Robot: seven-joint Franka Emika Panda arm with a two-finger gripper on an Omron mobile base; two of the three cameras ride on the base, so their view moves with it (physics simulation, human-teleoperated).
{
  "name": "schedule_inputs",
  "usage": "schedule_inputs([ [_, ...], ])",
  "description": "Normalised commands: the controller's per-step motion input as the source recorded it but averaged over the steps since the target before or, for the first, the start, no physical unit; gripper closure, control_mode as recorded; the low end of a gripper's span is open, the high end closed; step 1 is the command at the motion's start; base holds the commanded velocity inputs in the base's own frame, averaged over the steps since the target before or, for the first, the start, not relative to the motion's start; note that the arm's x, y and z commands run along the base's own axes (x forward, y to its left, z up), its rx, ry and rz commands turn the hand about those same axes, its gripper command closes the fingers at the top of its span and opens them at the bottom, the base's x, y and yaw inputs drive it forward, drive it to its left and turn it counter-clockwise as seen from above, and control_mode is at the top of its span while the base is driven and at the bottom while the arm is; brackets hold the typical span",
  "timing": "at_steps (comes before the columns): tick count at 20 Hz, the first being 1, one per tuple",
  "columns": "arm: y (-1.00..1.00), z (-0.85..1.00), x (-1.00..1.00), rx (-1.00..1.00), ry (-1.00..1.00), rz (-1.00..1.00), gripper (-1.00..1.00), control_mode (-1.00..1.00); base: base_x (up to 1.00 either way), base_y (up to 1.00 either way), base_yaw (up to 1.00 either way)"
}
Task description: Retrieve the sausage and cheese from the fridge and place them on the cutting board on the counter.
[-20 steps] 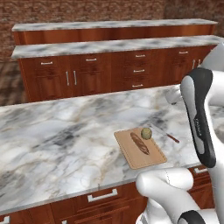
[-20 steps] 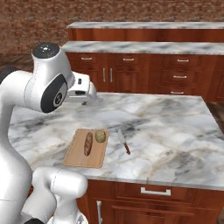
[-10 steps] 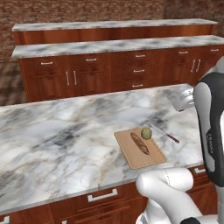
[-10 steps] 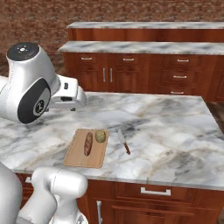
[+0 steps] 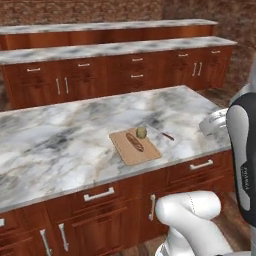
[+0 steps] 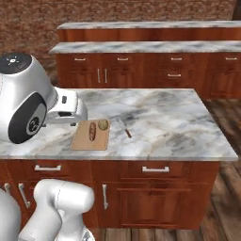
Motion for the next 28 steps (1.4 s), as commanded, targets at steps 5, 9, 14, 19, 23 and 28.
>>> schedule_inputs([
  [5,0.00,0.00,0.00,0.00,0.00,0.00,-1.00,1.00,-0.26,-0.34,-0.79],
  [9,0.00,0.00,0.00,0.00,0.00,0.00,-1.00,1.00,0.00,-0.03,-0.99],
  [14,0.00,0.00,0.00,0.00,0.00,0.00,-1.00,1.00,0.00,-0.26,-0.92],
  [19,0.00,0.00,0.00,0.00,0.00,0.00,-1.00,1.00,0.00,-0.44,-0.85],
  [23,0.00,0.00,0.00,0.00,0.00,0.00,-1.00,1.00,0.37,-0.48,-0.71],
  [28,0.00,0.00,0.00,0.00,0.00,0.00,-1.00,1.00,0.84,-0.08,-0.49],
])
